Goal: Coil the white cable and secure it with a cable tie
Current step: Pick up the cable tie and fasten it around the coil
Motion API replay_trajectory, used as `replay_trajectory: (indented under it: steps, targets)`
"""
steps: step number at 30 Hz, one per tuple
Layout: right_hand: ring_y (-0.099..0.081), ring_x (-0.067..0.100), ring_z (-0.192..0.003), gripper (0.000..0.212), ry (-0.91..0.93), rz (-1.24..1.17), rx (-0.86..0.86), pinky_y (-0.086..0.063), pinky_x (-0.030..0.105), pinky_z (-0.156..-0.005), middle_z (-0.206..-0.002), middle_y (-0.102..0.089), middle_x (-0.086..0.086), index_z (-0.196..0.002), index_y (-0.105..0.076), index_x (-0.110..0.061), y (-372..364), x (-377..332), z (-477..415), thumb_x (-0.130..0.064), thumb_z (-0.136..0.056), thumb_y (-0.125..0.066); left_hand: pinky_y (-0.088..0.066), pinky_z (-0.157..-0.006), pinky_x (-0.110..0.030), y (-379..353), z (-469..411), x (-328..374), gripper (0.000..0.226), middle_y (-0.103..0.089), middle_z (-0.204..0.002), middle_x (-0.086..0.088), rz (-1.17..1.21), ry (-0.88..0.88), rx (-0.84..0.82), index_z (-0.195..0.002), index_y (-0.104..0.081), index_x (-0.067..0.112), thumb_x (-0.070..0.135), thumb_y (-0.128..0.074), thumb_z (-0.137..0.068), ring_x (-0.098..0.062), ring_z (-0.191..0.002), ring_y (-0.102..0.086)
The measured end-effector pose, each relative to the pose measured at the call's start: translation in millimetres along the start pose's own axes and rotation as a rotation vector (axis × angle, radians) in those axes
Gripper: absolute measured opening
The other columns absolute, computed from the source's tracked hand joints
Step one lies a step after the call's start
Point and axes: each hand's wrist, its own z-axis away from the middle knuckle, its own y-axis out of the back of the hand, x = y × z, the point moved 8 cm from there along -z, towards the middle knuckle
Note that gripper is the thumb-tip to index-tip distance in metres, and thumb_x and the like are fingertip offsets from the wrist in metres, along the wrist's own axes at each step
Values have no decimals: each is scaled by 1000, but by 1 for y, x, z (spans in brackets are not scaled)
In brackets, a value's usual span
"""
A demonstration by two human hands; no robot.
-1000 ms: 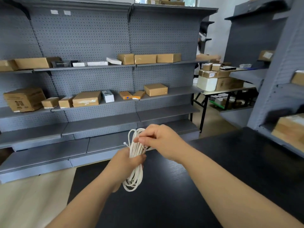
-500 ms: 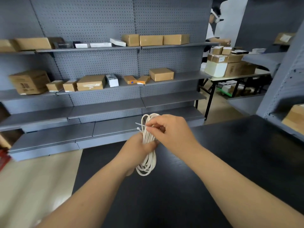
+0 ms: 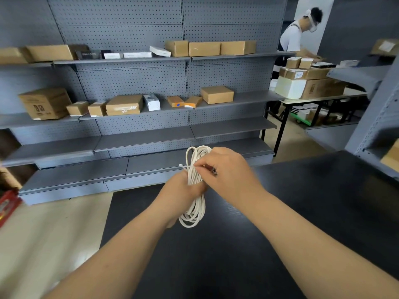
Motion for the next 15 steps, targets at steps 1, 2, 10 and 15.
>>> replay_trajectory:
  steps: [1,2,10,15]
  targets:
    - [-58,21,-77,21,-10,-11,2,-39,25,-70,-75,-64,3,-80,-72,-13,0,1,0,-23,-78,-54,-37,-56,-24,0,-1,0,25,-53,-52,10,-9,-7,3,-63,-54,25,18,-56,-87,-10,-55,-45]
    - [-58,21,-76,21,-17,-20,3,-39,25,-70,-75,-64,3,-80,-72,-13,0,2,-1,-23,-78,-55,-37,-55,-24,0,-1,1,26,-53,-49,12,-20,-15,3,-62,-54,26,19,-55,-87,-8,-53,-45]
    - [-58,22,-80,19,-20,-17,-33,-40,27,-72,-78,-65,3,-82,-72,-13,-4,3,-5,-22,-79,-55,-36,-53,-19,3,-6,0,19,-51,-59,8,-104,-41,16,-68,-52,24,24,-55,-87,-7,-54,-41]
    - [-58,21,-80,20,-21,9,-43,-35,21,-71,-78,-65,3,-80,-72,-12,-7,1,-7,-22,-79,-55,-32,-46,-14,5,-5,6,24,-48,-57,7,-265,-97,25,-64,-45,25,23,-53,-87,-5,-50,-39]
